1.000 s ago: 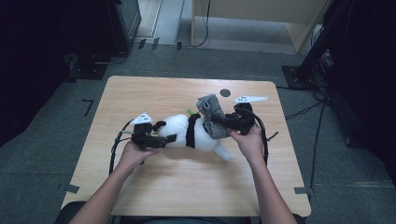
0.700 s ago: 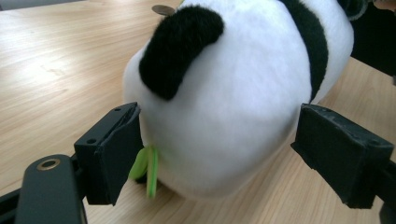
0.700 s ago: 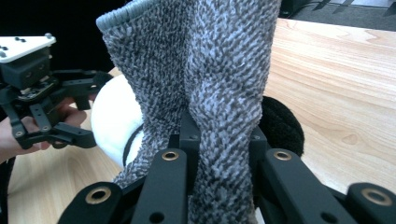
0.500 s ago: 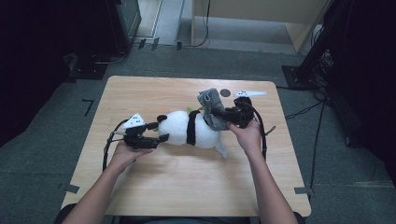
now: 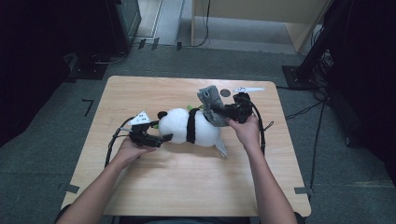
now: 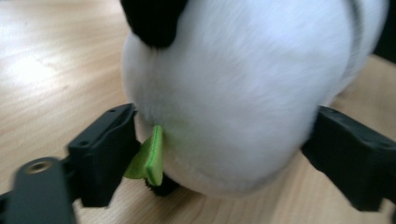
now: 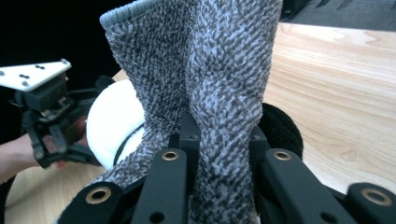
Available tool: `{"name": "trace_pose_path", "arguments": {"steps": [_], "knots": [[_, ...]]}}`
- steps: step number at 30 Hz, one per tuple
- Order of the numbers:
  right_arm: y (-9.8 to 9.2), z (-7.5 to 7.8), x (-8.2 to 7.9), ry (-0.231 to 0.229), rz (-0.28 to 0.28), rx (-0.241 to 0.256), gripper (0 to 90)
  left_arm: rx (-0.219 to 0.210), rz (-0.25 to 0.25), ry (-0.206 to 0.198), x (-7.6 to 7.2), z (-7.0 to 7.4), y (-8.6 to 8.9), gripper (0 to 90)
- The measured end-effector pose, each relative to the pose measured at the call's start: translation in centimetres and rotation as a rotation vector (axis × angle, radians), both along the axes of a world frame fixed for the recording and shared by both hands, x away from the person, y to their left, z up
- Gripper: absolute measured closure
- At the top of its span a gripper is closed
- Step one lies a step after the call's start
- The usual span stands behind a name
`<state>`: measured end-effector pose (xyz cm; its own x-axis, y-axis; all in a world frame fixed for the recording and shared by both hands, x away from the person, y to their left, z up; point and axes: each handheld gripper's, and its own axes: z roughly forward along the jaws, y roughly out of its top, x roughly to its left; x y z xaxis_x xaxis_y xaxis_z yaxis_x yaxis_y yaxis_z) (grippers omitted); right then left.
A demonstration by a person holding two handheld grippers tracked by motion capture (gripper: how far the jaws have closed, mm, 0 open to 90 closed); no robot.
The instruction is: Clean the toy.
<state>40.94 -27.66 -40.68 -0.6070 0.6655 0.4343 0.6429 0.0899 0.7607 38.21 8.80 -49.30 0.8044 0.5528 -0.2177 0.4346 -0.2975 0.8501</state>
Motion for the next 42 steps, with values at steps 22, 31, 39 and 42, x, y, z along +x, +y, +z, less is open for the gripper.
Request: {"name": "trace_pose_path", "arguments": {"steps": [22,31,39,42], "knots": [[0.3,-0.2,0.7,-0.007,-0.055,-0.009,77.6,-0.003,0.029,-0.065,0.2,-1.5,-2.0,11.0],[1.1,3.1,-1.2,-0.042,-0.036,0.099,78.4,-0.001,0.055,-0.019,-0.5,-0.1,-2.2,31.1],[7.2,4.0,-3.4,-0.038,0.123,0.119,77.5,0.029,0.050,-0.048,-2.3,1.0,-3.0,34.8],[9.3,2.6,-3.6,0.009,0.154,0.098,77.5,0.015,0.069,-0.016,-2.4,0.8,-3.1,34.8]]}}
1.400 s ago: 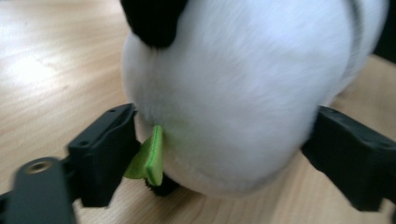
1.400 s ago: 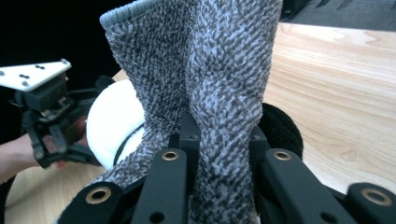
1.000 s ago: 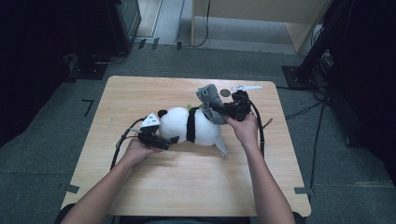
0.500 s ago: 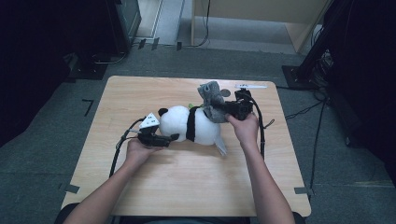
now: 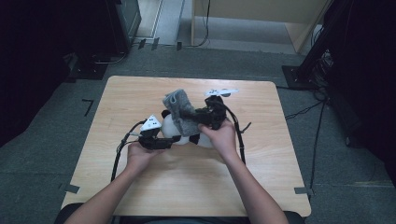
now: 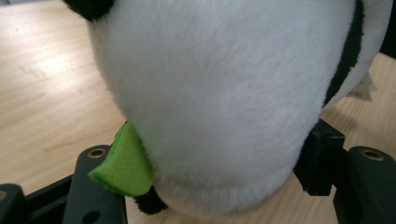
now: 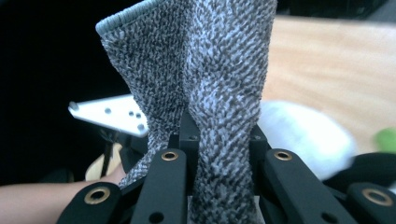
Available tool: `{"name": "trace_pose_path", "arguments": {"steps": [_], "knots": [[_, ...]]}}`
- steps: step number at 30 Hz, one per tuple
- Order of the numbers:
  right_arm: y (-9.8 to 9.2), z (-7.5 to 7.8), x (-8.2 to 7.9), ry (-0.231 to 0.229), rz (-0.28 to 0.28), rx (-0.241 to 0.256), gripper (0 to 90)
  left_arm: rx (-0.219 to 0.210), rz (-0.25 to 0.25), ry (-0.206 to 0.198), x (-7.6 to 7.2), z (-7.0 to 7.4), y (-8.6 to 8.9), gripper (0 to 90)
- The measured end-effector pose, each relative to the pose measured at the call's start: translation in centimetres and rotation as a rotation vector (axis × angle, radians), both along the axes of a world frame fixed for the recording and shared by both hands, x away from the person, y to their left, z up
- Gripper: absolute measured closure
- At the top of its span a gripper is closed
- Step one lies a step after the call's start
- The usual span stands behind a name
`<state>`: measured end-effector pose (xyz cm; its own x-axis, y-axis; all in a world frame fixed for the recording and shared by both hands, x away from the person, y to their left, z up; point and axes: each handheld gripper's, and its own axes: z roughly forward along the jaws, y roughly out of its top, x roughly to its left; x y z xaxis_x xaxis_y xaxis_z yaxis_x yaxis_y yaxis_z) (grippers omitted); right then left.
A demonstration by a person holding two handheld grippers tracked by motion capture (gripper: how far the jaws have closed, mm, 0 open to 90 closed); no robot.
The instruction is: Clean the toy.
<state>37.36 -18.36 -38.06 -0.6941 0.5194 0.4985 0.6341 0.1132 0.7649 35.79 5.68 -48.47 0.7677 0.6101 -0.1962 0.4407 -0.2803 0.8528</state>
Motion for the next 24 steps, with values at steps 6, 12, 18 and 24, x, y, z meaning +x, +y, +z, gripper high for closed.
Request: {"name": "trace_pose_path", "arguments": {"steps": [6,12,18,24], "knots": [[1.3,-2.8,0.6,0.055,-0.001,-0.047,77.4,0.000,0.020,0.040,0.2,-0.5,0.0,34.7],[0.5,-3.2,1.2,0.037,-0.032,-0.131,75.7,-0.020,0.032,0.100,0.6,-1.0,-0.1,35.7],[-1.4,-3.1,1.7,0.053,-0.073,-0.152,76.3,-0.027,0.032,0.110,0.8,-1.0,0.0,35.7],[-2.2,-2.9,1.8,0.028,-0.065,-0.169,76.4,-0.010,0.027,0.113,0.9,-0.8,-0.1,35.6]]}}
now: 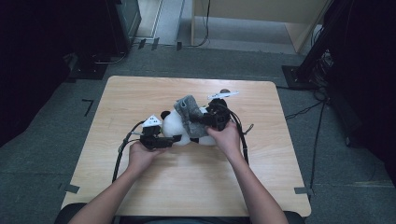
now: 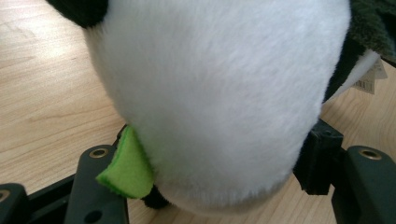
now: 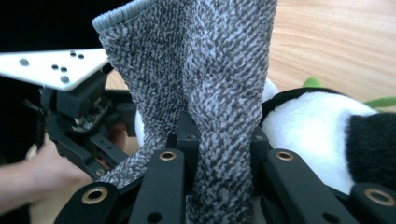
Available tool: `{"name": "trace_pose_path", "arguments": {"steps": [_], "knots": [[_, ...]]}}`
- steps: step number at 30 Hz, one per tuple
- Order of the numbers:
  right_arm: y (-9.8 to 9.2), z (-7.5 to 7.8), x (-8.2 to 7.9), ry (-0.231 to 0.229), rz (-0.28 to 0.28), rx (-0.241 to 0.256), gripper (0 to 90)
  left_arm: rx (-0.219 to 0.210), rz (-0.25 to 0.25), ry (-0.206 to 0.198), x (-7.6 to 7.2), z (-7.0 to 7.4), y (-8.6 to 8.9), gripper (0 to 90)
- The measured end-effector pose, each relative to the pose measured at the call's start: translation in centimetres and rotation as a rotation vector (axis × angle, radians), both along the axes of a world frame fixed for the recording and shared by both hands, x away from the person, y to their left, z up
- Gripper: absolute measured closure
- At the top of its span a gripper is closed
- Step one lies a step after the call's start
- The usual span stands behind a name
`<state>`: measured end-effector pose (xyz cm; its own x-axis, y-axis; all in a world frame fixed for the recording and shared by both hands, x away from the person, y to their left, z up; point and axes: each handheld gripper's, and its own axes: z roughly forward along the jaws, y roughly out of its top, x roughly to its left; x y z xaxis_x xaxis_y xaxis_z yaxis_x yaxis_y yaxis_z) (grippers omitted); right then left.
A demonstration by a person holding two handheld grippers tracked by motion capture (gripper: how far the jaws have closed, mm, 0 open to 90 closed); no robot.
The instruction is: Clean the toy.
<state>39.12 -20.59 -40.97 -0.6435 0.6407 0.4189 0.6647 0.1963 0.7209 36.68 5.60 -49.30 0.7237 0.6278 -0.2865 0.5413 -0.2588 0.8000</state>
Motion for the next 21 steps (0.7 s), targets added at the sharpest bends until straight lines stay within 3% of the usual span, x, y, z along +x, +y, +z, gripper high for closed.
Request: {"name": "trace_pose_path", "arguments": {"steps": [4,12,21], "knots": [[-0.3,0.5,-0.2,-0.025,-0.003,-0.038,76.7,-0.002,-0.003,0.002,0.1,0.0,0.1,35.6],[-2.6,0.9,0.0,0.019,-0.037,0.006,76.8,-0.007,-0.002,0.013,0.3,0.0,0.2,35.4],[-6.7,1.3,0.1,0.051,-0.110,0.049,76.6,-0.012,-0.001,0.022,0.4,0.0,0.3,35.4]]}}
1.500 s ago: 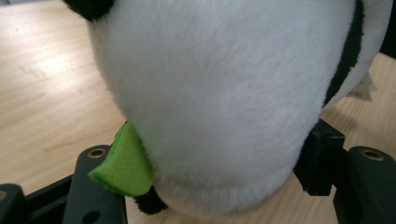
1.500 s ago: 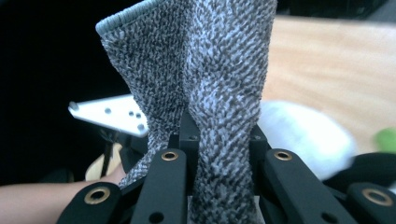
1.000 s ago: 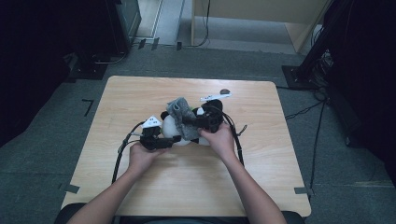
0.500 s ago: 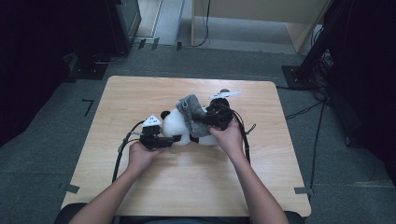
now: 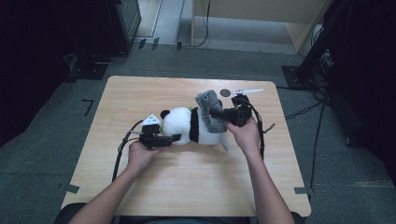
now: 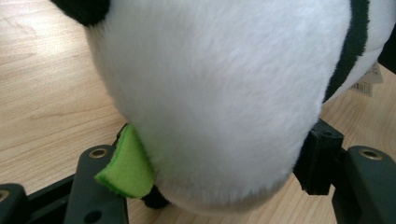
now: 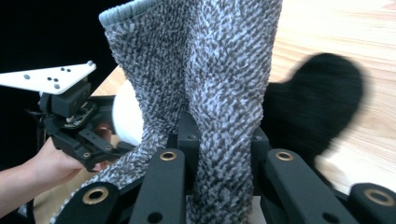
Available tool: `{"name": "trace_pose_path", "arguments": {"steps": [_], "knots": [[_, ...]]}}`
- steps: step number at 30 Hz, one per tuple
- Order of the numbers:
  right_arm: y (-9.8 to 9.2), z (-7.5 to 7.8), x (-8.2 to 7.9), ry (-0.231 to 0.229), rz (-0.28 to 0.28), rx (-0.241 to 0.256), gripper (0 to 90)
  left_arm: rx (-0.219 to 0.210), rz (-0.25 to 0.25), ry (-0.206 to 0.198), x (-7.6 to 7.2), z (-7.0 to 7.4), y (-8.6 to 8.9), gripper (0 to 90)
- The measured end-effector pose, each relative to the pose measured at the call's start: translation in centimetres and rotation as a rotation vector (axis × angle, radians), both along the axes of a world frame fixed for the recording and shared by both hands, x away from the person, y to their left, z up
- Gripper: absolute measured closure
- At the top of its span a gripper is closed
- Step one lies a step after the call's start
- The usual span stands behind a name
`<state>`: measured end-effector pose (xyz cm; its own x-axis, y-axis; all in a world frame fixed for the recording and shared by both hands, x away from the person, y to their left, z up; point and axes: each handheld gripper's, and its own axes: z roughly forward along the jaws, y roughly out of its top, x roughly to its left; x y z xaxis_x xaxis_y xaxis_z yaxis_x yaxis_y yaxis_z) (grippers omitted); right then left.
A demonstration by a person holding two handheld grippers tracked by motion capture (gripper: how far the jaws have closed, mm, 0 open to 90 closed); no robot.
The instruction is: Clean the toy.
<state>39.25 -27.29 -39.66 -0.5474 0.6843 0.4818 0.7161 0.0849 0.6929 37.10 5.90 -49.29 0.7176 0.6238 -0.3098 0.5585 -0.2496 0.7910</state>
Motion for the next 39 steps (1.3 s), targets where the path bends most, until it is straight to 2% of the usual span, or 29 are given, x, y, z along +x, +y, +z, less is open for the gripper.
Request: {"name": "trace_pose_path", "arguments": {"steps": [3,7,11,15,20,26,32,39], "knots": [[-1.7,-0.2,0.0,0.012,-0.043,0.013,76.6,-0.004,-0.002,0.001,0.0,-0.1,0.0,35.3],[-2.8,-0.8,0.0,0.028,-0.073,0.035,76.6,-0.009,0.003,0.002,0.0,-0.1,0.1,35.0],[-4.2,-0.7,-0.2,0.031,-0.129,-0.007,77.5,-0.020,0.007,0.014,0.1,-0.2,0.2,35.0],[-4.5,0.2,-0.8,0.023,-0.127,0.027,77.6,-0.031,0.015,0.024,0.2,-0.3,0.2,35.1],[-1.7,2.5,-1.8,-0.058,-0.048,0.035,77.5,-0.026,0.019,0.018,0.0,-0.2,0.1,35.0],[2.8,2.9,-2.1,-0.078,0.051,0.036,77.4,-0.032,0.037,0.024,-0.3,-0.1,-0.2,34.9],[7.3,1.7,-1.3,-0.042,0.130,0.013,77.2,-0.020,0.044,-0.006,-0.7,-0.1,-0.5,34.9],[10.4,0.2,-0.7,0.019,0.207,0.050,77.0,-0.018,0.050,-0.017,-1.1,-0.2,-0.6,34.6]]}}
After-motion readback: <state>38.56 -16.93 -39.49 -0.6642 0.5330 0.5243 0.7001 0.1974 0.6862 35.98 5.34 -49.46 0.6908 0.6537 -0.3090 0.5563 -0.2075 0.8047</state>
